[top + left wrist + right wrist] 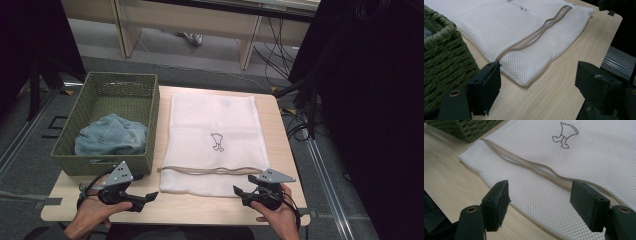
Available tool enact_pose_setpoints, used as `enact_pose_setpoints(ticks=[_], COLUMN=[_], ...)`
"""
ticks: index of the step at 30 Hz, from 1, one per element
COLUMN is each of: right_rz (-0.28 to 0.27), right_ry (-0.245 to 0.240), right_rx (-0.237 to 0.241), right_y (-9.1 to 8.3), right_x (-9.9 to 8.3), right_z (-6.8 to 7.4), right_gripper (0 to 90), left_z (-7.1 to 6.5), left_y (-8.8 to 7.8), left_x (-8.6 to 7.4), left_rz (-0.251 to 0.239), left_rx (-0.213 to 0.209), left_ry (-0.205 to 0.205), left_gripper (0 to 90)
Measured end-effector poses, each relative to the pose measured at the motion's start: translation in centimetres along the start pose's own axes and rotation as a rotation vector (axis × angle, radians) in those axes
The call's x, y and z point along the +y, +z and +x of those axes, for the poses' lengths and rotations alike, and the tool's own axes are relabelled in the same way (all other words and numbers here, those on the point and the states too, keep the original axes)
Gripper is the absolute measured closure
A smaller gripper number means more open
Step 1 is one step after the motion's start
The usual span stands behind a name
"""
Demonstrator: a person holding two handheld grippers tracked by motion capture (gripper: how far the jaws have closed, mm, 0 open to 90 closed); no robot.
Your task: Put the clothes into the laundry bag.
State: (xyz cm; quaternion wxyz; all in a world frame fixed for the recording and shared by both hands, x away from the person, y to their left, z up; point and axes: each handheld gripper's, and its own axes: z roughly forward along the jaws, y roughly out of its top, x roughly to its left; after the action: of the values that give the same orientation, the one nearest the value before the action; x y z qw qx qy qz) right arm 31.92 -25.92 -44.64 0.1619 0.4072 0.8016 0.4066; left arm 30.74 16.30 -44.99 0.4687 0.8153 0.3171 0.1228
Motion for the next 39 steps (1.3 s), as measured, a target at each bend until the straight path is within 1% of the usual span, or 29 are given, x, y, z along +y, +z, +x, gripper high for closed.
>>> enact_pose_setpoints(ticks=[1, 2, 3, 5, 6, 7, 8, 9, 10, 11, 12, 13, 15, 17, 18, 19, 20, 22, 23, 24, 26, 28, 29, 32, 34, 35, 36, 37, 39], right_rz=[-0.004, -0.004, -0.006, -0.015, -0.011, -0.014, -0.017, -0.013, -0.013, -0.014, -0.017, -0.021, -0.010, -0.002, 0.004, 0.001, 0.022, 0.022, 0.014, 0.020, 0.017, 0.033, 0.021, 0.020, 0.035, 0.041, 0.054, 0.069, 0.097], right_ry=[-0.006, -0.011, -0.004, 0.016, 0.012, 0.014, -0.002, -0.006, 0.012, -0.010, -0.018, -0.031, -0.055, -0.055, -0.059, -0.082, -0.074, -0.062, -0.088, -0.081, -0.095, -0.101, -0.126, -0.143, -0.161, -0.178, -0.199, -0.231, -0.250], right_rx=[-0.004, 0.021, 0.018, 0.014, 0.001, 0.002, -0.013, -0.018, -0.009, -0.005, -0.009, 0.000, -0.026, -0.013, -0.018, -0.038, -0.041, -0.050, -0.064, -0.050, -0.067, -0.055, -0.066, -0.068, -0.063, -0.054, -0.058, -0.055, -0.041], right_y=[0.1, 0.2, 0.2, 0.2, 0.1, 0.2, 0.1, 0.1, 0.2, 0.3, 0.3, 0.5, 0.4, 0.5, 0.5, 0.6, 0.6, 0.7, 0.7, 0.8, 0.9, 1.1, 1.3, 1.8, 2.4, 2.7, 3.0, 3.6, 4.5], right_x=[-0.1, -0.1, -0.1, -0.1, 0.0, -0.1, -0.1, -0.1, -0.1, 0.0, -0.1, -0.1, -0.1, -0.1, -0.1, -0.1, -0.1, -0.1, 0.0, 0.1, 0.2, 0.5, 0.6, 1.1, 1.4, 1.5, 1.7, 2.1, 2.6], right_z=[0.0, -0.1, -0.1, 0.0, 0.0, 0.0, 0.0, 0.0, 0.2, 0.1, 0.1, 0.1, 0.2, 0.2, 0.2, 0.1, 0.1, 0.1, 0.0, -0.1, -0.1, 0.0, -0.2, -0.4, -0.5, -0.5, -0.5, -0.7, -0.9], right_gripper=[32.3, 32.0, 31.9, 31.8, 31.5, 31.2, 30.8, 30.4, 30.1, 30.0, 29.7, 29.2, 27.7, 27.0, 26.8, 25.7, 23.5, 23.0, 23.0, 22.7, 22.3, 22.1, 22.0, 21.8, 26.6, 29.1, 31.3, 35.6, 41.8], left_z=[0.0, 0.0, -0.1, -0.2, -0.1, 0.0, 0.0, 0.0, 0.1, 0.1, 0.1, 0.2, 0.2, 0.2, 0.2, 0.2, 0.2, 0.2, 0.2, 0.2, 0.2, 0.2, 0.2, 0.2, 0.2, 0.2, 0.0, 0.0, 0.0], left_y=[0.0, 0.0, 0.1, 0.0, 0.0, 0.0, 0.1, 0.0, 0.0, 0.0, 0.0, 0.0, 0.0, -0.1, 0.0, 0.0, 0.0, -0.1, 0.0, 0.0, -0.1, 0.0, 0.0, -0.1, 0.0, 0.0, 0.1, 0.1, 0.1], left_x=[0.0, 0.1, 0.0, 0.0, 0.0, 0.1, 0.0, 0.0, 0.0, 0.0, 0.0, 0.0, 0.0, 0.1, 0.1, 0.1, 0.1, 0.1, 0.1, 0.1, 0.1, 0.0, 0.1, 0.1, 0.1, 0.1, 0.1, 0.0, 0.1], left_rz=[-0.003, -0.003, 0.005, 0.010, 0.008, 0.009, -0.001, 0.001, 0.005, 0.020, 0.017, 0.011, 0.008, 0.020, 0.018, 0.020, 0.021, 0.022, 0.019, 0.022, 0.026, 0.021, 0.022, 0.023, 0.025, 0.023, 0.026, 0.029, 0.027], left_rx=[-0.004, -0.004, -0.008, 0.000, -0.003, -0.006, -0.002, 0.001, 0.004, 0.002, 0.006, -0.002, 0.009, 0.003, 0.004, -0.001, -0.001, 0.003, -0.001, 0.004, 0.004, 0.005, 0.004, 0.000, 0.002, 0.000, 0.012, 0.016, 0.011], left_ry=[-0.002, 0.000, -0.021, -0.012, -0.019, -0.005, 0.000, -0.007, 0.003, -0.008, -0.025, -0.008, -0.005, -0.006, -0.012, -0.008, -0.008, -0.004, -0.004, -0.002, -0.010, -0.020, -0.019, -0.010, -0.008, -0.009, -0.029, -0.029, -0.027], left_gripper=[20.2, 20.2, 20.2, 20.2, 20.2, 20.2, 20.2, 20.2, 20.0, 19.6, 19.3, 19.3, 19.3, 19.3, 19.3, 19.3, 19.3, 19.3, 19.3, 19.3, 19.3, 19.1, 19.1, 19.1, 19.0, 19.0, 19.0, 19.0, 19.0])
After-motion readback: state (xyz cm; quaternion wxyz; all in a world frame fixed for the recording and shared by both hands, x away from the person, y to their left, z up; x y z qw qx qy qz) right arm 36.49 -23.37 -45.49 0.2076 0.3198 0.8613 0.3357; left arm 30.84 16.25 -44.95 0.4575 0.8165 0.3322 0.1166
